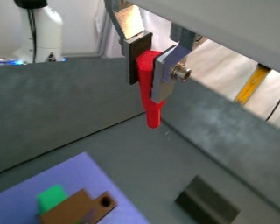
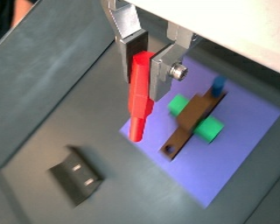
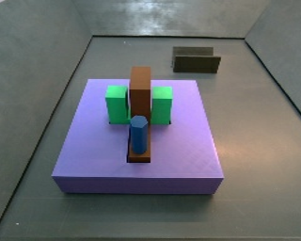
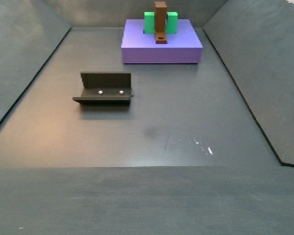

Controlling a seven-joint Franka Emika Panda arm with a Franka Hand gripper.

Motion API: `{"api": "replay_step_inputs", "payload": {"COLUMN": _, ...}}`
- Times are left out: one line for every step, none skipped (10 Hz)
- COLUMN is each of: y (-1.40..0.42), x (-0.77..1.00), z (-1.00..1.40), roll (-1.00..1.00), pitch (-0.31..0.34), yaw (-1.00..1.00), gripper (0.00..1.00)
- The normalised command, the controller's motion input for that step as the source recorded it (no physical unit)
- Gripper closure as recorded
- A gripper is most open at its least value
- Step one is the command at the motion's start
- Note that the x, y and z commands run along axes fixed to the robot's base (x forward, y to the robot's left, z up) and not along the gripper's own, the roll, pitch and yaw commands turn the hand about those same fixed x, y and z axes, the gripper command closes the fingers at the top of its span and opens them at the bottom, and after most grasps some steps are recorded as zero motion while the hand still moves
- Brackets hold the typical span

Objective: Pick up the red object. Move up. Place the red object on the fixture. Regrasp the red object. Move to above the board. Insert the red object.
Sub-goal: Move to above the board, then insert the red object.

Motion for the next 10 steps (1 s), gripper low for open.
{"api": "replay_step_inputs", "payload": {"y": -0.03, "x": -0.06, "z": 0.02, "roll": -1.0, "pitch": 0.08, "yaw": -0.08, "gripper": 1.0}}
{"api": "replay_step_inputs", "payload": {"y": -0.03, "x": -0.08, "z": 0.02, "roll": -1.0, "pitch": 0.061, "yaw": -0.07, "gripper": 1.0}}
{"api": "replay_step_inputs", "payload": {"y": 0.01, "x": -0.08, "z": 0.0, "roll": -0.92, "pitch": 0.032, "yaw": -0.05, "gripper": 1.0}}
{"api": "replay_step_inputs", "payload": {"y": 0.03, "x": -0.06, "z": 0.0, "roll": -0.71, "pitch": 0.02, "yaw": -0.03, "gripper": 1.0}}
{"api": "replay_step_inputs", "payload": {"y": 0.02, "x": -0.05, "z": 0.0, "roll": -0.49, "pitch": 0.005, "yaw": -0.02, "gripper": 1.0}}
{"api": "replay_step_inputs", "payload": {"y": 0.01, "x": -0.03, "z": -0.01, "roll": -0.32, "pitch": -0.009, "yaw": -0.02, "gripper": 1.0}}
{"api": "replay_step_inputs", "payload": {"y": 0.01, "x": -0.03, "z": 0.0, "roll": -0.21, "pitch": -0.013, "yaw": -0.01, "gripper": 1.0}}
{"api": "replay_step_inputs", "payload": {"y": 0.02, "x": 0.0, "z": 0.0, "roll": -0.02, "pitch": 0.0, "yaw": 0.0, "gripper": 1.0}}
{"api": "replay_step_inputs", "payload": {"y": 0.26, "x": 0.0, "z": 0.0, "roll": -0.1, "pitch": 0.0, "yaw": 0.05, "gripper": 1.0}}
{"api": "replay_step_inputs", "payload": {"y": 0.53, "x": -0.01, "z": -0.05, "roll": -0.19, "pitch": -0.041, "yaw": 0.07, "gripper": 1.0}}
